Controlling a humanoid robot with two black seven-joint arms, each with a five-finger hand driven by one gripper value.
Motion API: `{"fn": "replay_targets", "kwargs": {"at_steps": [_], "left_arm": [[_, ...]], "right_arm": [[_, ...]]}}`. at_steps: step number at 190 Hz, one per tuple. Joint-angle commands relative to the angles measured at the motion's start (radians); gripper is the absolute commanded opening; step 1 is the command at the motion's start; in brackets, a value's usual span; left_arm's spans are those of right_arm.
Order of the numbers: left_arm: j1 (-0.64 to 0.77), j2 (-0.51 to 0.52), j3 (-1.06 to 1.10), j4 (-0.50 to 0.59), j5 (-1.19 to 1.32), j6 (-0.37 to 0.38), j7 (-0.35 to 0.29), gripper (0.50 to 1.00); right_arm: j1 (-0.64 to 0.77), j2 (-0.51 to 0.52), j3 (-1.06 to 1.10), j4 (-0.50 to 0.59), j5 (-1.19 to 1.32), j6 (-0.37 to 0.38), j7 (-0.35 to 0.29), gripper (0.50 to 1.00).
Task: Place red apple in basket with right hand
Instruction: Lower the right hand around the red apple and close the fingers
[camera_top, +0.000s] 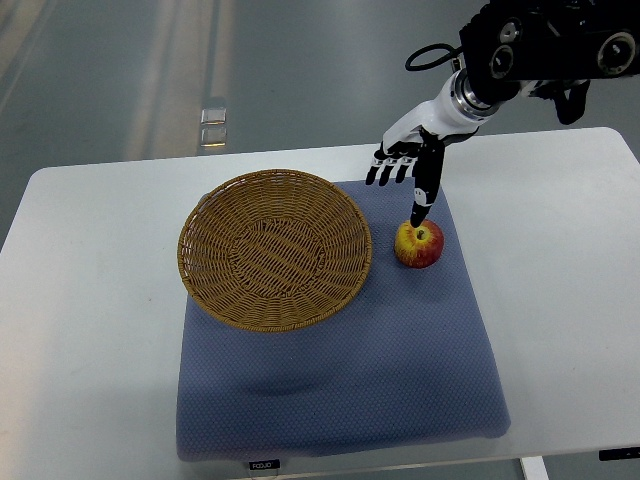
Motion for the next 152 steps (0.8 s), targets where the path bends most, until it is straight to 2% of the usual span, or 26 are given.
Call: {"fn": "replay_targets", "kwargs": {"at_steps": [1, 2, 4, 12, 21, 22, 26, 45, 79, 152], "left_arm": [[0.0, 0.0, 0.0, 0.0, 0.0, 0.0, -0.001, 1.0], [0.0, 0.0, 0.002, 0.0, 0.001, 0.0, 0.0, 1.0], [0.0, 0.0, 0.002, 0.0, 0.0, 0.0, 0.0, 1.0], [0.0, 0.0, 0.002, 0.0, 0.0, 0.0, 0.0, 1.0], [0.0, 0.0, 0.002, 0.0, 0.0, 0.0, 0.0, 1.0], [0.0, 0.0, 0.002, 0.003, 0.0, 0.002, -0.001, 1.0], [0.0, 0.0, 0.002, 0.005, 0.0, 0.002, 0.0, 1.0], [0.0, 0.0, 0.002, 0.008, 0.0, 0.002, 0.0, 1.0], [0.0, 0.0, 0.002, 0.011, 0.0, 0.003, 0.0, 1.0], [0.0, 0.0, 0.003, 0.011, 0.0, 0.005, 0.0, 1.0]], "right_arm": [[-0.005, 0.03, -0.011, 0.009, 0.042, -0.078, -0.008, 0.924], [-0.017, 0.053, -0.022, 0.029, 0.05, -0.14, -0.008, 0.924], [-0.022, 0.059, -0.025, 0.034, 0.05, -0.156, -0.008, 0.924], [-0.042, 0.08, -0.037, 0.045, 0.049, -0.197, -0.008, 0.924], [-0.042, 0.08, -0.037, 0.045, 0.049, -0.197, -0.008, 0.924], [-0.06, 0.096, -0.055, 0.048, 0.049, -0.237, -0.008, 0.924], [-0.064, 0.1, -0.062, 0.048, 0.047, -0.25, -0.008, 0.924], [-0.071, 0.102, -0.072, 0.048, 0.045, -0.256, -0.008, 0.924], [-0.119, 0.119, -0.128, 0.048, 0.007, -0.322, -0.008, 0.924], [-0.177, 0.128, -0.195, 0.046, 0.007, -0.411, -0.01, 0.919]]}}
